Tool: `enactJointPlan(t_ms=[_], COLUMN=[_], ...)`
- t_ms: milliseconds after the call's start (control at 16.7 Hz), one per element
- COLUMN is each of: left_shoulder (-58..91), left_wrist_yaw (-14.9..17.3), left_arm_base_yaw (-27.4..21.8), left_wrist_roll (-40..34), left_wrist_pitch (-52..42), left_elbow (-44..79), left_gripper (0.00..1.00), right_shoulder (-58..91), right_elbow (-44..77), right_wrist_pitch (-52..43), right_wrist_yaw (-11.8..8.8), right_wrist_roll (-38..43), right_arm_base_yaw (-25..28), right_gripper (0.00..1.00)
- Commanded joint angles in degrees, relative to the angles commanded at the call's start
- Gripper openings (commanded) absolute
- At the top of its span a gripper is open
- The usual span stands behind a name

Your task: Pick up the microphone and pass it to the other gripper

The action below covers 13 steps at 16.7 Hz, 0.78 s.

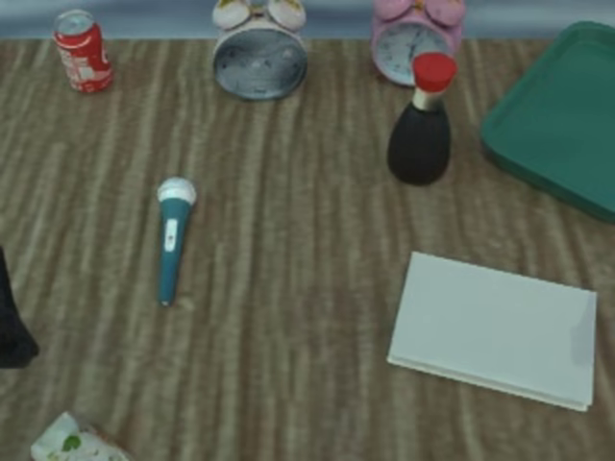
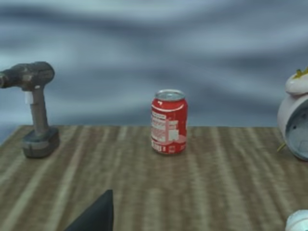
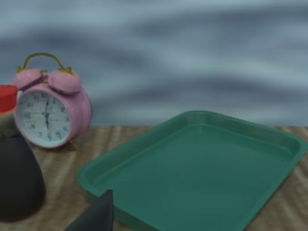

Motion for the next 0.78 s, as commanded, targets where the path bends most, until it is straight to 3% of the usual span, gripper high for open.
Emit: enactJointPlan(t_ms=[360,780], left_shoulder=[6.0,37.7], left_wrist_yaw=[0.3,-0.2], left_arm_base_yaw=[-1.8,-7.7], left_wrist_roll=[-1.2,-6.6], left_wrist_pitch=[-3.7,-20.3], left_elbow=[5.5,29.0], left_gripper=[1.0,1.0], right_shoulder=[0.0,0.0], right_elbow=[0.0,0.0], right_wrist_pitch=[0.0,0.0], right_wrist_yaw=[0.0,0.0], right_wrist_roll=[0.0,0.0], right_arm_base_yaw=[0.0,0.0], right_gripper=[1.0,1.0])
